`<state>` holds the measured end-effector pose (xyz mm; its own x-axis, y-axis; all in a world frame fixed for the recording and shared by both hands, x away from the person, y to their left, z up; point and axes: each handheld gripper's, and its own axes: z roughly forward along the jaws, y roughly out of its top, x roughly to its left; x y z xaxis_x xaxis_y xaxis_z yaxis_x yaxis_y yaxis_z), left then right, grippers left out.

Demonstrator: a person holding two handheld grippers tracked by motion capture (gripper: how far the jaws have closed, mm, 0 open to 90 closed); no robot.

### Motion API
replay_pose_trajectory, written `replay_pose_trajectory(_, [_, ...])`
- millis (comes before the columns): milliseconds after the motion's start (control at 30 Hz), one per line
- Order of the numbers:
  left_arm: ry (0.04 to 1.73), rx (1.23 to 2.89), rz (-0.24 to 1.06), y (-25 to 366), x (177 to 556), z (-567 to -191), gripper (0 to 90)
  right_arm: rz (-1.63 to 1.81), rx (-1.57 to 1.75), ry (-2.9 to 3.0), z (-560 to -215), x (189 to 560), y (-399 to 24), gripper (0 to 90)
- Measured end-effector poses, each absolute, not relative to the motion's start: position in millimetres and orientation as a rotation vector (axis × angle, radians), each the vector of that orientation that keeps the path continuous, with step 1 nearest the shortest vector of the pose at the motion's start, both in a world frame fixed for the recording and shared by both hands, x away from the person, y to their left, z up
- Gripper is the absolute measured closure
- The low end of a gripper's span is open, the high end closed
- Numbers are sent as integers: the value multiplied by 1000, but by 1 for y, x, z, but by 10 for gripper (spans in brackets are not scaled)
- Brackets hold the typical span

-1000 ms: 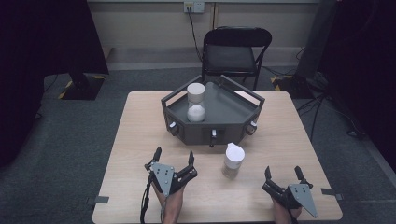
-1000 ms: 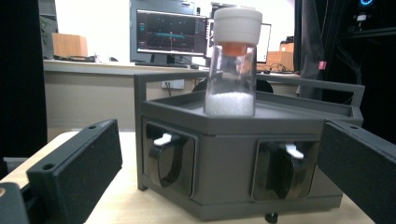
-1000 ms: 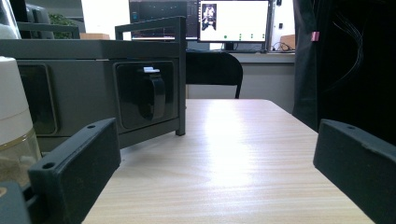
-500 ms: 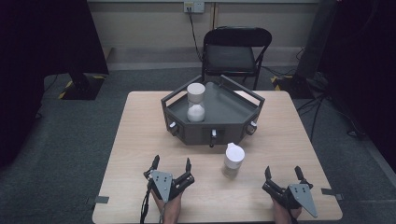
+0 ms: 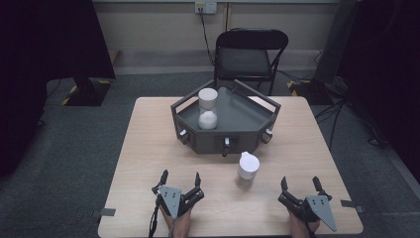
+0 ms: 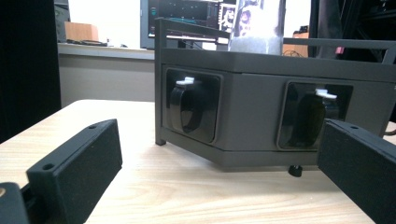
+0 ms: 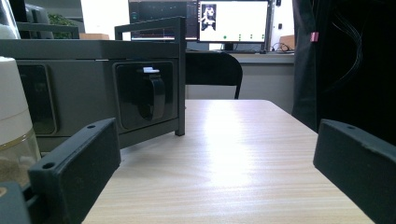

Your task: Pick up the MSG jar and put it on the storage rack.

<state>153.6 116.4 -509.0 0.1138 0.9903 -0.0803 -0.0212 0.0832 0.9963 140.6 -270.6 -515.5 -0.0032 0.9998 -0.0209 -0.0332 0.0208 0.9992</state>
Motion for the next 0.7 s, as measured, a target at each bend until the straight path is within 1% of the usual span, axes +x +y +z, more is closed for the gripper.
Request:
replay_pose_trajectory(400, [1151, 1202, 1086, 117, 157, -516, 0, 1211, 1167, 1197, -516, 141, -270, 0])
replay_pose_trajectory(700, [1138, 1210, 1151, 111, 159, -519, 1, 1211, 1167, 1195, -516, 140, -270, 0])
